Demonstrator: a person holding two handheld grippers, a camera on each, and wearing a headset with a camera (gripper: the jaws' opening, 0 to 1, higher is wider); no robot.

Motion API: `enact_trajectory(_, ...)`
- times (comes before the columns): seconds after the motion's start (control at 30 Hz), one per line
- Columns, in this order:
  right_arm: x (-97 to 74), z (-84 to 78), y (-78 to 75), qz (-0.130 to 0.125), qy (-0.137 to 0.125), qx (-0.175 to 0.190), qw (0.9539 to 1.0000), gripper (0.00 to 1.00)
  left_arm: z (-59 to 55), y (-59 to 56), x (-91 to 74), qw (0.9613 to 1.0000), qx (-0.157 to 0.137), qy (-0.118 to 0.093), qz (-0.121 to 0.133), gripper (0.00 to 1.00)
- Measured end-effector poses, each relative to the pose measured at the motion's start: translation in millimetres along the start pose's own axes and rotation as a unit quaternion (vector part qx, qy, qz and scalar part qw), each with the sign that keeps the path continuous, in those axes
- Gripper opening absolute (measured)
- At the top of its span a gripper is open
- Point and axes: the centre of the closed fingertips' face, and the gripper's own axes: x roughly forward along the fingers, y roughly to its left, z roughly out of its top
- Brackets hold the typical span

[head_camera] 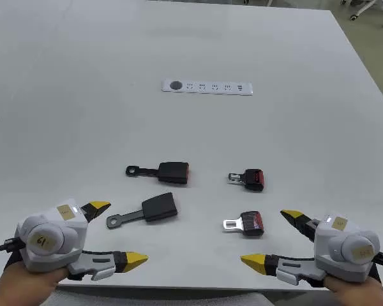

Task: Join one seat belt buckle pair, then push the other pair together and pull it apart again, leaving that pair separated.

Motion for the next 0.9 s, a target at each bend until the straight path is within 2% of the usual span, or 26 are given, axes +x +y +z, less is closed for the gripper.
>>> enact_trajectory(0.1, 0.4, -0.2, 0.0, 0.0, 0.001, 0.0, 1.0, 0.88, 0.3, 0.0, -1.8, 1.0, 0.006, 0.004, 0.0, 0.85)
enact_trajectory(0.23, 0.0, 3.2, 0.1, 0.001, -0.002, -0.003, 1.0, 0.89, 0.3, 4.9, -6.4, 0.9991, 0.037, 0.02, -0.003, 0.85)
enact_trajectory(0.33, -0.1, 4.6, -1.0, 0.0, -0.002, -0.005, 1.0, 0.89, 7.8, 10.8, -9.7, 0.9996, 0.027, 0.008, 0.0, 0.85)
enact_trajectory(0.43, -0.3, 6.0, -2.2, -0.001, -0.004, -0.006, 1.0, 0.89, 9.9, 12.1, -8.8, 0.9996, 0.027, 0.006, 0.003, 0.86)
enact_trajectory(0.7, -1.9, 7.1, -3.8, -0.002, -0.005, -0.01, 0.9999, 0.89, 18.6, 4.7, -0.5, 0.9994, 0.034, -0.002, -0.008, 0.86)
enact_trajectory(0.73, -2.3, 7.0, -4.1, -0.002, -0.004, -0.01, 0.9999, 0.89, 18.2, 3.3, -0.1, 0.9991, 0.041, 0.0, -0.013, 0.86)
enact_trajectory(0.77, -2.6, 6.9, -4.9, -0.003, -0.003, -0.01, 0.9999, 0.89, 15.6, 1.6, -0.8, 0.9975, 0.066, 0.01, -0.025, 0.86)
enact_trajectory(0.8, -2.9, 7.1, -5.5, -0.003, -0.004, -0.011, 0.9999, 0.89, 13.6, 2.8, -1.7, 0.9969, 0.073, 0.016, -0.025, 0.86)
enact_trajectory(0.9, -4.1, 7.7, -6.7, -0.003, -0.004, -0.012, 0.9999, 0.88, 12.8, 12.0, -7.0, 0.9974, 0.067, 0.019, -0.02, 0.86)
